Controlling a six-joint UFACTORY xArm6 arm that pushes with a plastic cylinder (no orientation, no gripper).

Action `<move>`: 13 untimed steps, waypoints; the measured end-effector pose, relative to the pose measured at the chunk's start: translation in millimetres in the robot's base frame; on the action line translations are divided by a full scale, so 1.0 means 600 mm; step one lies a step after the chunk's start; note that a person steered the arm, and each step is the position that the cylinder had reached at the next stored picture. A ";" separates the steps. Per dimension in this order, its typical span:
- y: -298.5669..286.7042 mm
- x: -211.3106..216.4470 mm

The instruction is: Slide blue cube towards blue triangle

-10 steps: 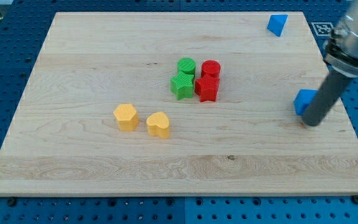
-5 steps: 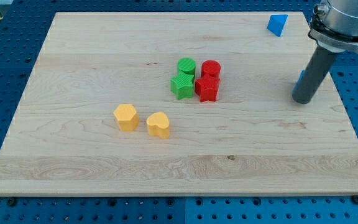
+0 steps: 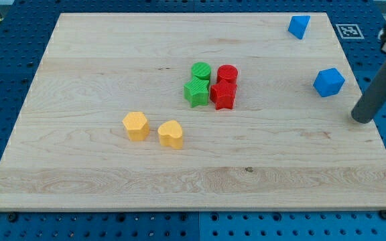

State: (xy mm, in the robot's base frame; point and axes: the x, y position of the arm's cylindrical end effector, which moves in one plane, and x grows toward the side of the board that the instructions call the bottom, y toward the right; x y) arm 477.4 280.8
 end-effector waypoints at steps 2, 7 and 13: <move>0.000 -0.075; -0.073 -0.089; -0.097 -0.101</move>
